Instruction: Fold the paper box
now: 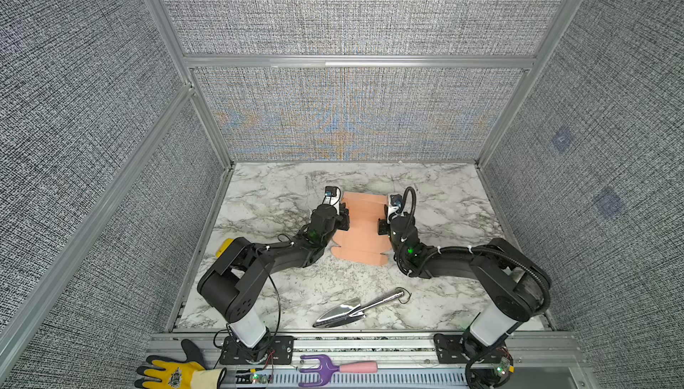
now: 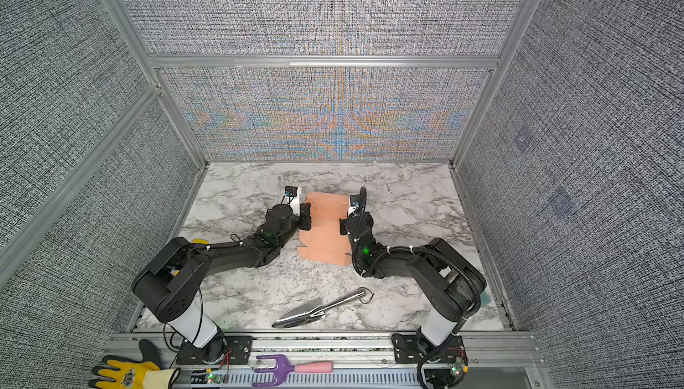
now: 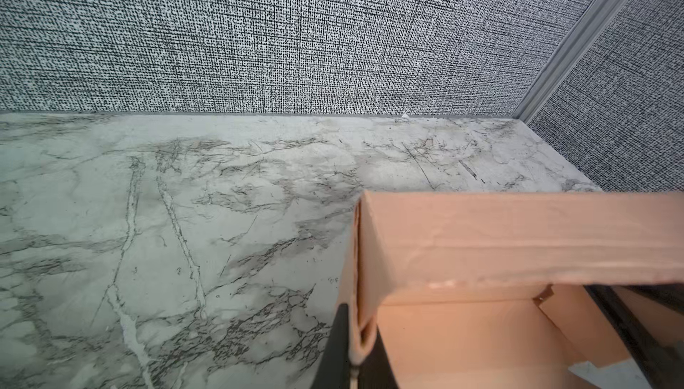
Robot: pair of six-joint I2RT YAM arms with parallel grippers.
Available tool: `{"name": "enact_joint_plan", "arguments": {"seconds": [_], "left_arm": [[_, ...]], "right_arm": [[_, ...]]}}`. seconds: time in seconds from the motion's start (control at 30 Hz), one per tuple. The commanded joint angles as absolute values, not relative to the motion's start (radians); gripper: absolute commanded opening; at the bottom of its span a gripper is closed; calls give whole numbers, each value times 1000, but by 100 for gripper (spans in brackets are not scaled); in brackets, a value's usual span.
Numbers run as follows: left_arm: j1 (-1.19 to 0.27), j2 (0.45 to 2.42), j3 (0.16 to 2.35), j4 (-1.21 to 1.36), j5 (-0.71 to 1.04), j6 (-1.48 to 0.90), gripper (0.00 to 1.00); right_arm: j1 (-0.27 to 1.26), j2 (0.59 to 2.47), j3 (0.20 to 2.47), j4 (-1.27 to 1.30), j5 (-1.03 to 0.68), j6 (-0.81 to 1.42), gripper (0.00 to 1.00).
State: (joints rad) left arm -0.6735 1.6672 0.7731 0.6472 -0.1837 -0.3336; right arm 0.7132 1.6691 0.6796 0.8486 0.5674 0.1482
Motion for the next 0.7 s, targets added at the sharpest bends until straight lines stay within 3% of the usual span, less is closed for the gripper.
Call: {"name": "enact_joint_plan", "arguments": {"seconds": [0.0,0.3,0.43,0.6,0.67], "left_arm": [[-673,1649,758,635,-169,-302,11],[-673,1617,680,712,-157,-264,11],[-673,1629,652,770,-168,-259,1],[-673,1645,631,827,-192,-240,0],[-674,1650,626,846,-205,-239,0]], "right_arm": [[718,1660,680,874,522,183,0],[719,1695,640,962,495,154,0],[719,1715,628,1008,473,143,0],[718,1721,617,1017,447,138,0],[718,1712,604,1019,431,137,22]]}}
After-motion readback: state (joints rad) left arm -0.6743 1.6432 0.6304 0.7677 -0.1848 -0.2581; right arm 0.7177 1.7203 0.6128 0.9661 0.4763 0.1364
